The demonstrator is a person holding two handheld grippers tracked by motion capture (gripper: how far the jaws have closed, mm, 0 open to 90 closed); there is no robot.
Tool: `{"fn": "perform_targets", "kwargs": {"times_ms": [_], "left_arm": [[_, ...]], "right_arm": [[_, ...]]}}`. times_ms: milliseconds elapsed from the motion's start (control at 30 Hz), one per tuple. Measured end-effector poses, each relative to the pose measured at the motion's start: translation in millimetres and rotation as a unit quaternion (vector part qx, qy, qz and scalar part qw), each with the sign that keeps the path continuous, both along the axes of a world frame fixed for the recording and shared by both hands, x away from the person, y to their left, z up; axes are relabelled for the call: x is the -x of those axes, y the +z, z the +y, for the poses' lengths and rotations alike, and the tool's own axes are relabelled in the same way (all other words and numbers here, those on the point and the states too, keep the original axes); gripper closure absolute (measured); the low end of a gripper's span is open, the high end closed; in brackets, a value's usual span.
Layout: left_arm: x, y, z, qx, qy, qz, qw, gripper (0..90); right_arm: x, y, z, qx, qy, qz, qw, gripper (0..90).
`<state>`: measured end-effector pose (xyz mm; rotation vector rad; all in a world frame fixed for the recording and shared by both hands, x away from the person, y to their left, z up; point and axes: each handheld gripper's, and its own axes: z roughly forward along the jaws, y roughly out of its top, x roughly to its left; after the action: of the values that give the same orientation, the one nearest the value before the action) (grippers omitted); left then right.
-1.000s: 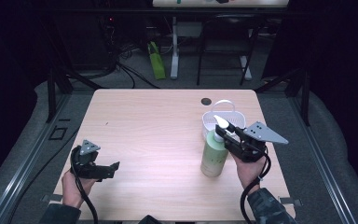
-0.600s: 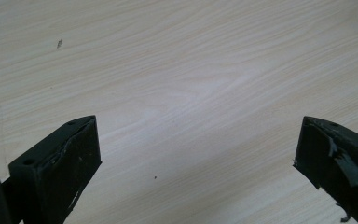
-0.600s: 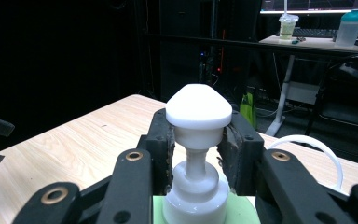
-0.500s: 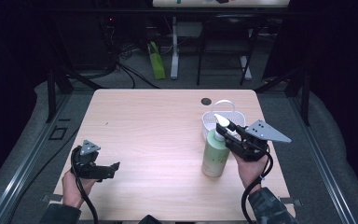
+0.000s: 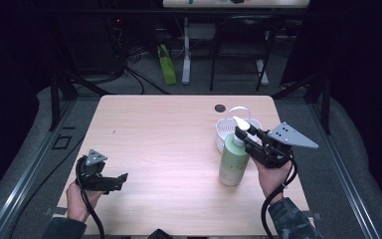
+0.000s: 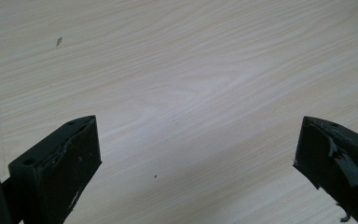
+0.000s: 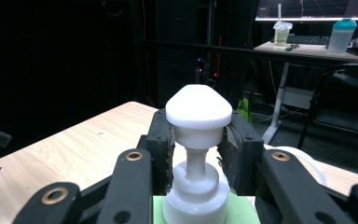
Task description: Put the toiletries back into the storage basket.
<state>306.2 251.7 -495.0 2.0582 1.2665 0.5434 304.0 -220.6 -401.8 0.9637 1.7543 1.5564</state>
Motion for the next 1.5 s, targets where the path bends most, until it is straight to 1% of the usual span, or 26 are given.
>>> {"fn": "perform_targets", "kwargs": {"times_ms": [367, 400, 533, 600, 633, 733, 1000, 1300, 1500], "left_arm": [[-0.3, -0.2, -0.1, -0.003, -0.003, 0.002, 1.0, 0.0], [-0.3, -0.2, -0.1, -0.004, -0.004, 0.003, 1.0, 0.0], [-0.4, -0.9, -0.3, -0.004, -0.003, 0.003, 1.0, 0.0], [-0.4, -1.0, -0.4, -0.004, -0.003, 0.003, 1.0, 0.0], [-0.3, -1.2, -0.4, -0.003, -0.003, 0.003, 1.0, 0.0], [-0.3, -1.4, -0.1, -0.004, -0.003, 0.004, 1.0, 0.0], [-0.3, -1.3, -0.2, -0.006, -0.004, 0.003, 1.0, 0.0], [-0.2, -1.3, 0.1, -0.006, -0.003, 0.003, 1.0, 0.0], [-0.2, -1.4, -0.1, -0.006, -0.002, 0.004, 1.0, 0.0]], "right_arm": [[-2.0, 9.1, -8.9, 0.0, -0.009, -0.006, 0.9999, 66.4], [-1.8, 9.6, -9.1, -0.001, -0.01, -0.004, 0.9999, 66.4], [-2.5, 12.1, -10.8, 0.002, -0.012, -0.01, 0.9999, 66.4], [-2.6, 13.2, -11.2, -0.002, -0.012, -0.008, 0.9999, 66.4], [-3.1, 13.7, -11.9, 0.001, -0.013, -0.011, 0.9999, 66.4], [-3.0, 14.8, -12.0, -0.002, -0.014, -0.01, 0.9999, 66.4], [-3.0, 20.7, -15.4, -0.004, -0.017, -0.023, 0.9996, 66.4], [-3.0, 27.8, -18.1, -0.009, -0.021, -0.03, 0.9993, 66.4], [-4.1, 33.1, -19.5, -0.007, -0.022, -0.038, 0.999, 66.5]]}}
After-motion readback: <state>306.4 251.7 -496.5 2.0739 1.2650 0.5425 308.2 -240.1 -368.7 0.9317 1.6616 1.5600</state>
